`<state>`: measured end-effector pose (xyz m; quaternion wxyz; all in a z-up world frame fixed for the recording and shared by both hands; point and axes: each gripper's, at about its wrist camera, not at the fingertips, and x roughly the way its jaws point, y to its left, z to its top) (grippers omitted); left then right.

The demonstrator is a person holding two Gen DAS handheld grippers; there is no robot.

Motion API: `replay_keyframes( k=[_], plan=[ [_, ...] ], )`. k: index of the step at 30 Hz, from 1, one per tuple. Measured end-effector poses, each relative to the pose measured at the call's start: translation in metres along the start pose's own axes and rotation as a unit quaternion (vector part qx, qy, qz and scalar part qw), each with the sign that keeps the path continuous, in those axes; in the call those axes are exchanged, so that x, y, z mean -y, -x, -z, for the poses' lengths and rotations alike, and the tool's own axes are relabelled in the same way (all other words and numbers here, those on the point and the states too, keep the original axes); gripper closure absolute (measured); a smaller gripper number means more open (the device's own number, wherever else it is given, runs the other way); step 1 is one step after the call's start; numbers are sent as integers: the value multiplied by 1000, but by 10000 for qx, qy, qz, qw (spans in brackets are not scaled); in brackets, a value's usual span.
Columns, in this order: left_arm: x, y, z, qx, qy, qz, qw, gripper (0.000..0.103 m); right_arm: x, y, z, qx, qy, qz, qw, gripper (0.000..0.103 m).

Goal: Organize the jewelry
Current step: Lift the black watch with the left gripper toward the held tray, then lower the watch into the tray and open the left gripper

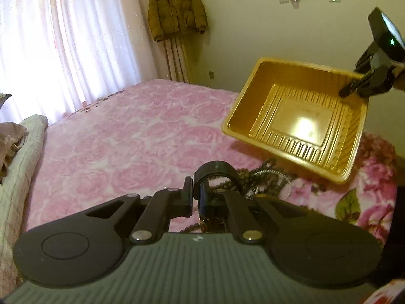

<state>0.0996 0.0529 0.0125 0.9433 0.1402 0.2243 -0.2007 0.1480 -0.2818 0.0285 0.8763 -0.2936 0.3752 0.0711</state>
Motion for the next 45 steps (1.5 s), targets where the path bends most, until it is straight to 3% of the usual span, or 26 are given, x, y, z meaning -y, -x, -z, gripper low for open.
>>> replay_keyframes(
  k=[13, 22, 28, 38, 45],
  plan=[
    [12, -6, -20, -98, -63, 156, 9998, 98, 0, 1, 1, -8, -5, -12, 10000, 99],
    [61, -56, -56, -162, 88, 730, 9972, 98, -2, 2, -5, -102, 139, -21, 9998, 99],
    [104, -92, -65, -450, 84, 1046, 9935, 98, -2, -1, -9, -271, 250, -62, 9993, 99],
    [140, -124, -70, -803, -141, 1282, 9884, 98, -4, -9, -15, -529, 517, -101, 9972, 99],
    [131, -109, -67, -650, 55, 1320, 9891, 86, -2, -10, -14, -547, 493, -118, 9972, 99]
  ],
)
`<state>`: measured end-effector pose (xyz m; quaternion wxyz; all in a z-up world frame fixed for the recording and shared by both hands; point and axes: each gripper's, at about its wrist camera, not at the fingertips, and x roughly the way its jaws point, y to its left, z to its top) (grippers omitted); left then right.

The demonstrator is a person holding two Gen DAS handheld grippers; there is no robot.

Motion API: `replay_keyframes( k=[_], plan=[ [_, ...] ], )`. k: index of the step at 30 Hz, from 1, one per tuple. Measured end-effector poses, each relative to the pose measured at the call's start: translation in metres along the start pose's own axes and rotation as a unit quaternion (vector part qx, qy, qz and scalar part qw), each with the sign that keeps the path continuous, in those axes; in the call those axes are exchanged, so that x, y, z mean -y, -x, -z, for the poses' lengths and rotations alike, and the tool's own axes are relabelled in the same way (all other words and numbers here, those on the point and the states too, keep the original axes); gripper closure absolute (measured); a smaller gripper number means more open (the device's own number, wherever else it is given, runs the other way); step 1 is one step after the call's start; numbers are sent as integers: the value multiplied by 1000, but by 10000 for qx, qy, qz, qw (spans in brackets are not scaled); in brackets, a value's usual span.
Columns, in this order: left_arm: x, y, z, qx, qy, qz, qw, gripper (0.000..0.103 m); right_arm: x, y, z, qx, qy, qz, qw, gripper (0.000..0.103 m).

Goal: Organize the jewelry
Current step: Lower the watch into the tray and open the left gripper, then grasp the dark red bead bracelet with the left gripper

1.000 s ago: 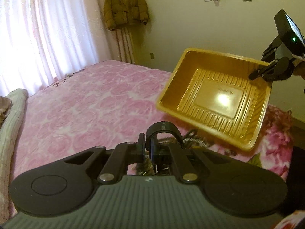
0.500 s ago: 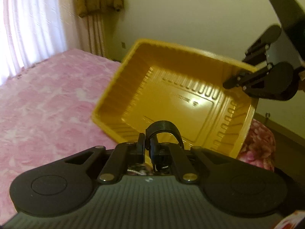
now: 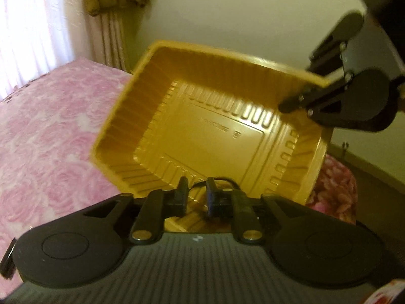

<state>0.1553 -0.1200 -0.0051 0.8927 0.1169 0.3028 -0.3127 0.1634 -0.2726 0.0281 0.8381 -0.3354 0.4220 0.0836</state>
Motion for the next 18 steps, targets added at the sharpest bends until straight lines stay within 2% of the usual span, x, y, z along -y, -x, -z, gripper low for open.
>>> replay_keyframes(
  k=[3, 8, 14, 18],
  plan=[
    [-18, 21, 9, 98, 240, -184, 9995, 84, -1, 1, -1, -17, -22, -2, 10000, 99],
    [-50, 57, 46, 4, 616, -777, 9951, 78, -3, 1, -4, -65, 29, 9, 10000, 99],
    [-76, 96, 106, -305, 972, -1698, 9802, 74, -2, -3, -7, -167, -10, -14, 9999, 99],
    [-82, 117, 141, -448, 1145, -2048, 9710, 72, -3, -3, -4, -179, -42, 0, 9998, 99]
  ],
)
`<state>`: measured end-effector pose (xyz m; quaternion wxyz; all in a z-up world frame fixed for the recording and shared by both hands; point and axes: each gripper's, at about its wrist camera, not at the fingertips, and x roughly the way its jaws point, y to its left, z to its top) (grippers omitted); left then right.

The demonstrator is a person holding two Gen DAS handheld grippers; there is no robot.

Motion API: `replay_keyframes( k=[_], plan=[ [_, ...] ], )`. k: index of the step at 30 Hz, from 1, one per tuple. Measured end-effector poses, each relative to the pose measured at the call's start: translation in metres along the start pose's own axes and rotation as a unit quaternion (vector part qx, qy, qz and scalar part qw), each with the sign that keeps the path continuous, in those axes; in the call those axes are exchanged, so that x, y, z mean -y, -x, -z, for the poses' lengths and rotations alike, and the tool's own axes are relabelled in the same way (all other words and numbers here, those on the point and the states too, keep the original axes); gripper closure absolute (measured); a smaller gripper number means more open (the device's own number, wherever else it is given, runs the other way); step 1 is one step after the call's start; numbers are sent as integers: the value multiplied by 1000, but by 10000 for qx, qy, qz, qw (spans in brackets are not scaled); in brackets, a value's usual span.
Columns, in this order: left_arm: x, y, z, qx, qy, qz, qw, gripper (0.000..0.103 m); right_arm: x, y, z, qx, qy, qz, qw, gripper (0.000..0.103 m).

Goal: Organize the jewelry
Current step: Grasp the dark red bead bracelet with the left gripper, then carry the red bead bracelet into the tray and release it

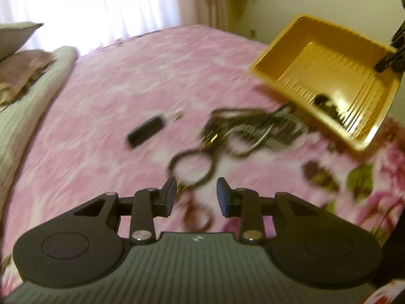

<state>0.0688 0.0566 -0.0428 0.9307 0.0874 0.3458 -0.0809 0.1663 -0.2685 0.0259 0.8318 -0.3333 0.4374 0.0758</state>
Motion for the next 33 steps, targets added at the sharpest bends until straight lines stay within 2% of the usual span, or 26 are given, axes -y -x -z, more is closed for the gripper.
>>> replay_keyframes(
  k=[6, 11, 16, 19, 21, 24, 27, 33],
  plan=[
    [-11, 4, 30, -6, 210, -125, 9997, 71, 0, 2, 8, 23, -55, -63, 10000, 99],
    [-3, -5, 30, 37, 363, -100, 9993, 71, -2, 2, 11, 50, -77, -39, 10000, 99],
    [-10, -23, 22, -67, 681, -135, 9976, 75, -3, 3, 11, 50, -57, -44, 10000, 99],
    [-12, -33, 19, -251, 622, -123, 9977, 84, -2, 3, 11, 55, -38, -40, 10000, 99],
    [-9, -32, 18, -320, 476, -44, 9983, 99, -1, 3, 10, 57, -39, -43, 10000, 99],
    [-6, -27, 12, -338, 378, -42, 9987, 99, -1, 3, 10, 56, -47, -47, 10000, 99],
    [-4, -15, 1, -187, 323, 66, 9993, 99, 0, 3, 11, 63, -53, -48, 10000, 99],
    [3, 7, -36, 125, 237, 476, 9985, 99, 0, 3, 11, 72, -64, -59, 9999, 99]
  ],
)
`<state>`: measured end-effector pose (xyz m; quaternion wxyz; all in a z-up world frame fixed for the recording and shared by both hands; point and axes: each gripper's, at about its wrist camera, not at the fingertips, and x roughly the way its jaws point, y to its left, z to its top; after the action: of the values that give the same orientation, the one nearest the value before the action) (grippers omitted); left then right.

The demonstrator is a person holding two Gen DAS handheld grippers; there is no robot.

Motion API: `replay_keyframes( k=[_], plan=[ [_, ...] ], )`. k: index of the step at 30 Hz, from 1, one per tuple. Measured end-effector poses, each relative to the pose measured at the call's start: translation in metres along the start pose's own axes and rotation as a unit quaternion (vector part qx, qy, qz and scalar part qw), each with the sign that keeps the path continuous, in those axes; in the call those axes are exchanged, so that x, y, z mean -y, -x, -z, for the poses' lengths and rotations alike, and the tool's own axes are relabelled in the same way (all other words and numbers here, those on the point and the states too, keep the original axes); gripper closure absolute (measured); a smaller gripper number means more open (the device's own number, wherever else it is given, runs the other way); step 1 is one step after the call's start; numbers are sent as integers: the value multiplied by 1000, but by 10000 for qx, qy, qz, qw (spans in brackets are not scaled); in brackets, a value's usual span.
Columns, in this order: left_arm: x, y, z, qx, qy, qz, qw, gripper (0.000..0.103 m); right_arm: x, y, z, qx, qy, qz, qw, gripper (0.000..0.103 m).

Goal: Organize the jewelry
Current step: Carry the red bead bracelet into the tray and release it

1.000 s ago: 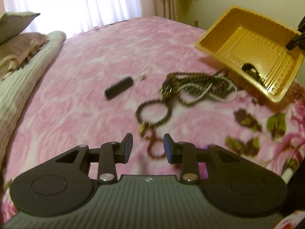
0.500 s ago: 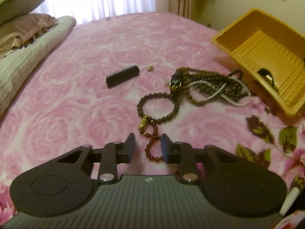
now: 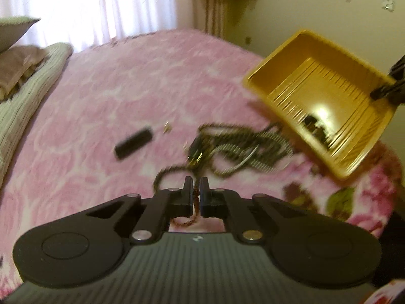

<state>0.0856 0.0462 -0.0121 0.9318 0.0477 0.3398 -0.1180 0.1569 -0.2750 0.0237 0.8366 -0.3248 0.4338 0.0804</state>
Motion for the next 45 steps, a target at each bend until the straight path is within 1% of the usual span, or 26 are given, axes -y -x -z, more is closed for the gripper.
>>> replay_keyframes(
  k=[5, 8, 14, 18, 20, 25, 32, 35, 37, 38, 39, 42, 44, 45],
  plan=[
    [22, 9, -36, 280, -154, 400, 9987, 99, 1, 0, -1, 15, -9, -19, 10000, 99],
    [41, 9, -56, 419, -228, 711, 9963, 99, 2, 1, -1, 29, -9, -31, 10000, 99],
    [82, -2, -92, 533, -427, 1270, 9895, 99, 3, 0, 0, 39, -17, -52, 10000, 99],
    [107, -15, -108, 475, -490, 1652, 9839, 99, 3, 0, -1, 50, -16, -56, 10000, 99],
    [119, -23, -110, 399, -533, 1795, 9815, 99, 3, 0, -1, 61, -15, -56, 10000, 99],
    [145, -43, -103, 105, -610, 2071, 9764, 99, 4, -1, -2, 84, -14, -59, 9999, 98],
    [162, -61, -88, -184, -718, 2151, 9738, 99, 7, -1, 1, 93, -47, -91, 9999, 99],
    [165, -64, -86, -237, -778, 2133, 9736, 99, 7, -2, 0, 98, -64, -95, 9999, 99],
    [163, -64, -86, -227, -707, 2123, 9744, 98, 7, -1, 1, 106, -64, -93, 9999, 99],
    [160, -63, -86, -214, -673, 2123, 9746, 95, 7, -1, 1, 111, -63, -90, 9999, 99],
    [158, -62, -86, -200, -645, 2104, 9753, 93, 7, -1, 1, 112, -64, -89, 9999, 99],
    [143, -57, -85, -101, -523, 1970, 9790, 92, 7, -1, 1, 113, -72, -92, 9999, 99],
    [128, -50, -81, -15, -421, 1785, 9830, 90, 6, -1, 2, 116, -73, -87, 9999, 99],
    [118, -45, -77, 51, -356, 1630, 9860, 90, 6, -1, 2, 118, -75, -87, 9999, 99]
  ],
)
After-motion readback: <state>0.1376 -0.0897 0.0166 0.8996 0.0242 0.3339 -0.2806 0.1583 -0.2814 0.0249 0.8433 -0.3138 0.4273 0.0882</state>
